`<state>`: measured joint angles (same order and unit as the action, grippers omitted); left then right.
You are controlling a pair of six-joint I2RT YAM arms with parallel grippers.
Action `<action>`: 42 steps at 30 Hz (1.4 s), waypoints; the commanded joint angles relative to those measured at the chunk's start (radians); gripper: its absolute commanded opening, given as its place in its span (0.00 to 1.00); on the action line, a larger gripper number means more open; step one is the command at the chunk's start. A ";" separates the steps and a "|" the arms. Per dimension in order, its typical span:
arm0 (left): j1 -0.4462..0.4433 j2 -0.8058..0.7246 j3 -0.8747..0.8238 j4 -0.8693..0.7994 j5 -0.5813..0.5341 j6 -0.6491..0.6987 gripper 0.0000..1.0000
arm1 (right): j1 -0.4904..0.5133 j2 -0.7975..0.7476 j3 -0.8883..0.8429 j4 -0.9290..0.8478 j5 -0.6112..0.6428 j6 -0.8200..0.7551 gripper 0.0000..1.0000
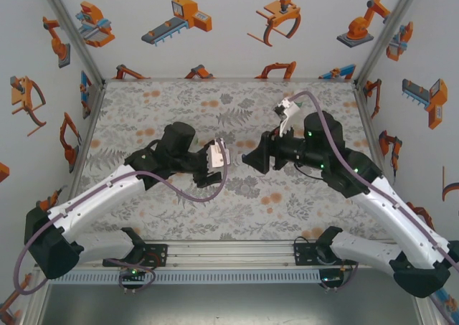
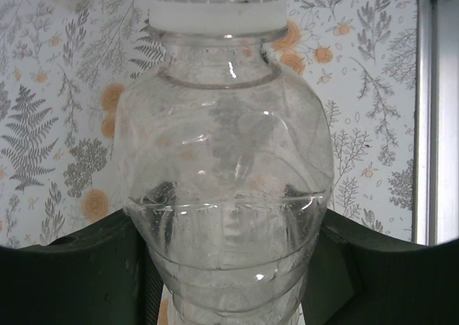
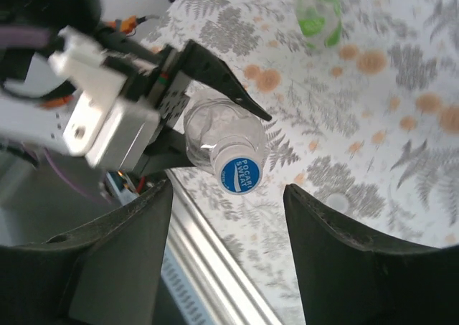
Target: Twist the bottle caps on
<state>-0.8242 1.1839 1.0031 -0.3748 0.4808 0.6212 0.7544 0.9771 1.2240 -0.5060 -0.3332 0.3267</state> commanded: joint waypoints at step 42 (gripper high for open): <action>-0.007 -0.025 0.045 -0.043 0.202 0.046 0.00 | 0.005 0.008 -0.073 0.041 -0.393 -0.875 0.40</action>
<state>-0.8261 1.1774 1.0134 -0.4095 0.6510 0.6514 0.7544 0.9855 1.1576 -0.4896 -0.7174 -0.5426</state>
